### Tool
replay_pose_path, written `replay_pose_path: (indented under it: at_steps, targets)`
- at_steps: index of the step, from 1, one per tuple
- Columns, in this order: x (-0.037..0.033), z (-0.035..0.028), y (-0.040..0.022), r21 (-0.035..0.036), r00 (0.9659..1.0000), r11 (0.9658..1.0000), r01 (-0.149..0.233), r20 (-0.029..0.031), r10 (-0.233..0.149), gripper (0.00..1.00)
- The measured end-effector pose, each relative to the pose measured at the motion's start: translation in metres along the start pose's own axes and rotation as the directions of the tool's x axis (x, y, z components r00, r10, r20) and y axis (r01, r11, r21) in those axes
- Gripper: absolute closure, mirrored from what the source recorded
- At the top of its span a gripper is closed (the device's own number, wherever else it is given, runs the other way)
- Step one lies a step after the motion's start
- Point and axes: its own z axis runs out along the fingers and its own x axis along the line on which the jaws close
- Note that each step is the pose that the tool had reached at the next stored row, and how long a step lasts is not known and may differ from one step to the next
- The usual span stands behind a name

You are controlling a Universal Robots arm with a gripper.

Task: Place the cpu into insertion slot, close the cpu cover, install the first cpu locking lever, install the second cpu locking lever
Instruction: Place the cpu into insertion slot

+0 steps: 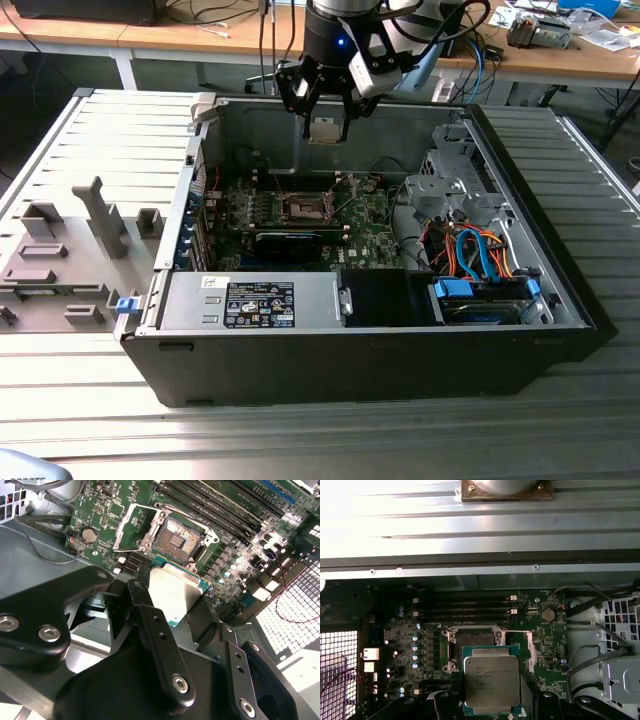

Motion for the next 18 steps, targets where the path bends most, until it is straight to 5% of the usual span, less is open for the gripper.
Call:
replay_pose_path:
  at_steps: [18]
  targets:
    - [0.0003, 0.0018, -0.0008, 0.0, 1.0, 1.0, -0.001, 0.0001, 0.001, 0.45]
